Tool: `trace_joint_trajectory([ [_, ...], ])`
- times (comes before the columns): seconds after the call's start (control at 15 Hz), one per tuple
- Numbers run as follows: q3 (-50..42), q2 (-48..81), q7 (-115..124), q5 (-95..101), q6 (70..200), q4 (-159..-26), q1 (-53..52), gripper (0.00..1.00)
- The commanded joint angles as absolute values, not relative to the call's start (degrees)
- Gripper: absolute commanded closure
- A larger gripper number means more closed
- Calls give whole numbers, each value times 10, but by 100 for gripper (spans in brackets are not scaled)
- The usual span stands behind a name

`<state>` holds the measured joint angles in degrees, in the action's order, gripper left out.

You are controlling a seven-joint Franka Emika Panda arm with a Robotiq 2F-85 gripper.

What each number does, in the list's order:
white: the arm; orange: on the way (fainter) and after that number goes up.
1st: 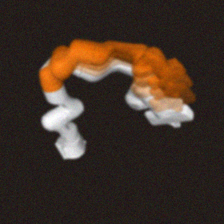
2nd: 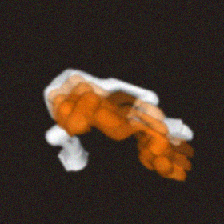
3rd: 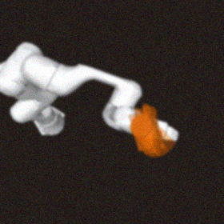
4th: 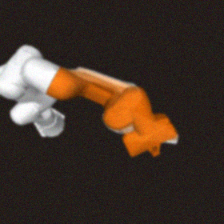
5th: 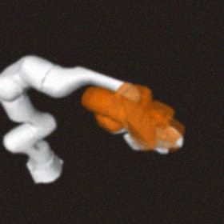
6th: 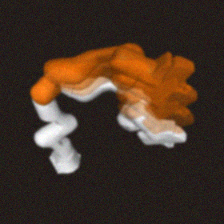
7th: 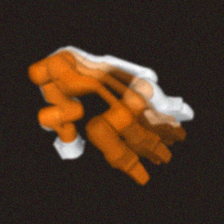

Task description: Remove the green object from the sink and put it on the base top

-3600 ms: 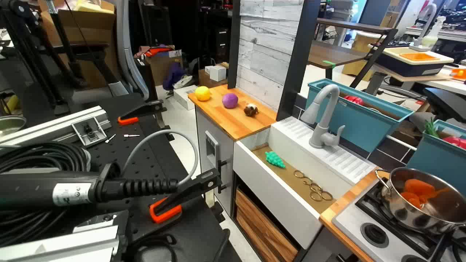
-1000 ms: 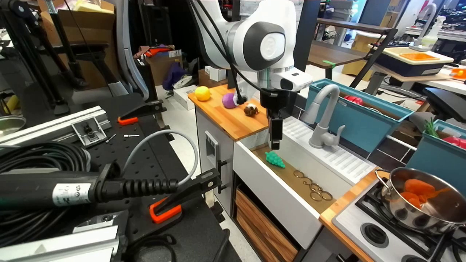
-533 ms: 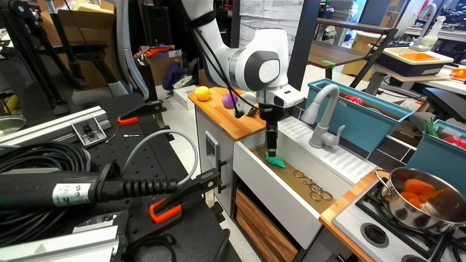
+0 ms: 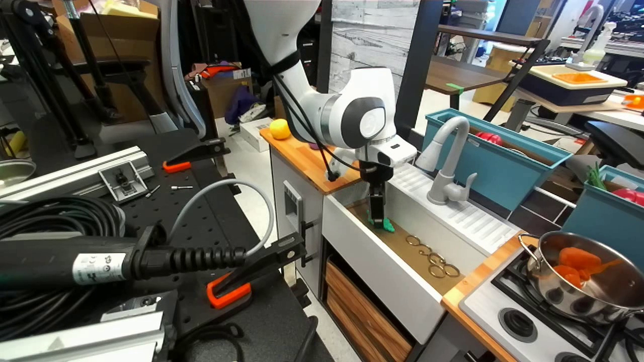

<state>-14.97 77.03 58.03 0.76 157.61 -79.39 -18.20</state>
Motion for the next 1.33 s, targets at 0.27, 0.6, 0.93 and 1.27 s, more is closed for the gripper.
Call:
trace_joint_trajectory([
  [0.27,-166,843,593,6,1526,-696,-180,0],
  [0.6,-173,870,591,20,1488,-650,-174,51],
  [0.93,-174,858,590,34,1487,-662,-174,88],
  [1.27,-185,835,567,44,1502,-694,-184,97],
])
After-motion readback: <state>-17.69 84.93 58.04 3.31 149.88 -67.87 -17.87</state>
